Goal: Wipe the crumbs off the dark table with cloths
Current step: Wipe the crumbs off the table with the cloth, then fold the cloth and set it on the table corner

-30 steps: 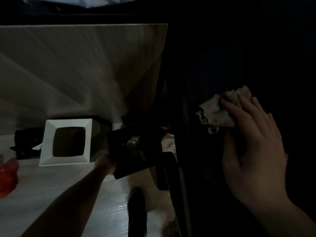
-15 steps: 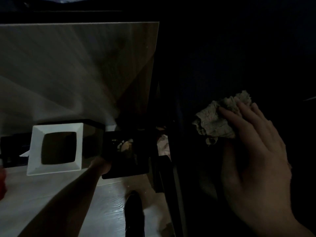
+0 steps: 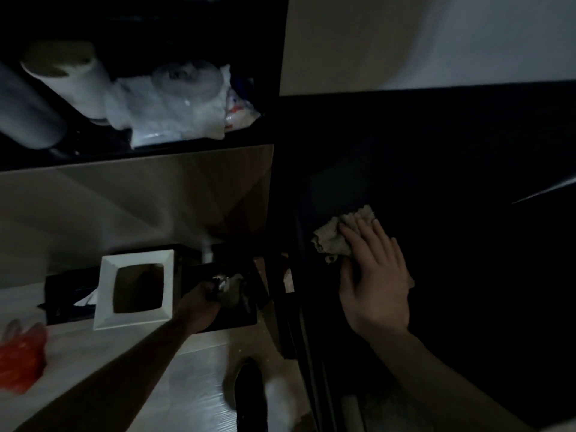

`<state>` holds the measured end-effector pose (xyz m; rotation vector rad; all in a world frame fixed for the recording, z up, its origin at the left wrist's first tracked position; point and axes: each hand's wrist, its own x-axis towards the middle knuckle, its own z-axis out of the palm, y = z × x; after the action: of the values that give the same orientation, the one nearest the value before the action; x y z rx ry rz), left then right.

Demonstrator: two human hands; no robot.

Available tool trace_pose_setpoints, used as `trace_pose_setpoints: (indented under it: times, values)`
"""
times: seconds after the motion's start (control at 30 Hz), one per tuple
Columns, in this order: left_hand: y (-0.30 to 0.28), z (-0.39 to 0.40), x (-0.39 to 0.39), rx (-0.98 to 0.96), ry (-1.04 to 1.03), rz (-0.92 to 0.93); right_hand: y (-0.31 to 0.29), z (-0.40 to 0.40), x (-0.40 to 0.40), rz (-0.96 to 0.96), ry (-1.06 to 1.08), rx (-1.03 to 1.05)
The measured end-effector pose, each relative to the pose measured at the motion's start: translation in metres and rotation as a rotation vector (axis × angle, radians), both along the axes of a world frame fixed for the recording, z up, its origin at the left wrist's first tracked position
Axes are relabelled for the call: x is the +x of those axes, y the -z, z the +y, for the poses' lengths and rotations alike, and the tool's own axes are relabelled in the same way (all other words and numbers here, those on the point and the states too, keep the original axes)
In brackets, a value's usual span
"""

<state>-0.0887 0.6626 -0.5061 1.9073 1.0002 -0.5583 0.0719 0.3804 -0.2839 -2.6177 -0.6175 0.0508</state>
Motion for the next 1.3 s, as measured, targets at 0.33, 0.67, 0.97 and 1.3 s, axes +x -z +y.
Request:
trace_pose_setpoints:
  times: [0.33, 0.67, 0.97, 1.3]
  values:
    - [-0.257, -0.072, -0.023, -0.026, 0.173, -0.239, -0.044, -0.036, -0.063, 0.363, -0.022, -0.105]
    - [-0.365, -0.128, -0.048, -0.035, 0.322, -0.363, -0.082, -0.072, -0.083, 0.723, 0.475, 0.036]
    - [-0.424, -0.193, -0.013, -0.049, 0.338, -0.390, -0.143, -0.146, -0.067, 0.738, 0.489, 0.276]
    - [-0.484, -0.393, 0.055, -0.084, 0.422, -0.471, -0.240, -0.344, -0.037, 0.649, 0.243, 0.445]
